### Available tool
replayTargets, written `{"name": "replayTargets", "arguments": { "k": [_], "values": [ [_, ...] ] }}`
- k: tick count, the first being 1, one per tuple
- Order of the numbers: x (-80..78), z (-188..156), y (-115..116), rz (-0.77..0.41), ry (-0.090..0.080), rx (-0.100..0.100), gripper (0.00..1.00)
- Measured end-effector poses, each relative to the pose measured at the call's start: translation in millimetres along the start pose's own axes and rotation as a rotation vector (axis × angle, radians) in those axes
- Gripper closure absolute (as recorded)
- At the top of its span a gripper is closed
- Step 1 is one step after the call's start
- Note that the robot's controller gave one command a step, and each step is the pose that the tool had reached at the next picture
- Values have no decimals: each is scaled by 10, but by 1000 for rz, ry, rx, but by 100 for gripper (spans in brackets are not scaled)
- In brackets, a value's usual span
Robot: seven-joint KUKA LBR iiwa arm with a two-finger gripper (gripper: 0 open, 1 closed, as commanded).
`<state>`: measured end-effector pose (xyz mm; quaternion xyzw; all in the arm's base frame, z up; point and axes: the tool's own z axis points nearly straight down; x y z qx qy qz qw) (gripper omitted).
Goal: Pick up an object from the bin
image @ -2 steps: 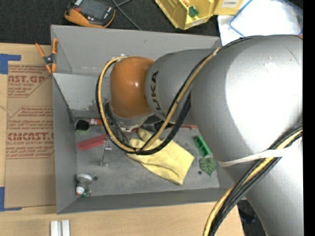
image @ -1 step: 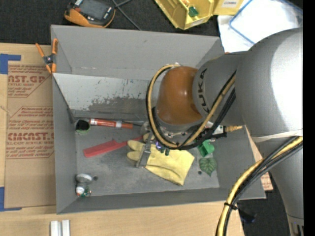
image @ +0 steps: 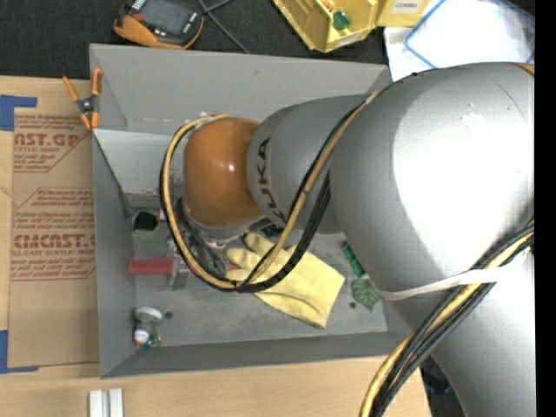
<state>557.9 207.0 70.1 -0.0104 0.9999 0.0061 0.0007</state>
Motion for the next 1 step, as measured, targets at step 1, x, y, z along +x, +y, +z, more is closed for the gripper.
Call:
{"name": "replayTargets", "arguments": {
  "k": [1],
  "values": [
    [-2,0,-8,1,0,0,100]
  ]
}}
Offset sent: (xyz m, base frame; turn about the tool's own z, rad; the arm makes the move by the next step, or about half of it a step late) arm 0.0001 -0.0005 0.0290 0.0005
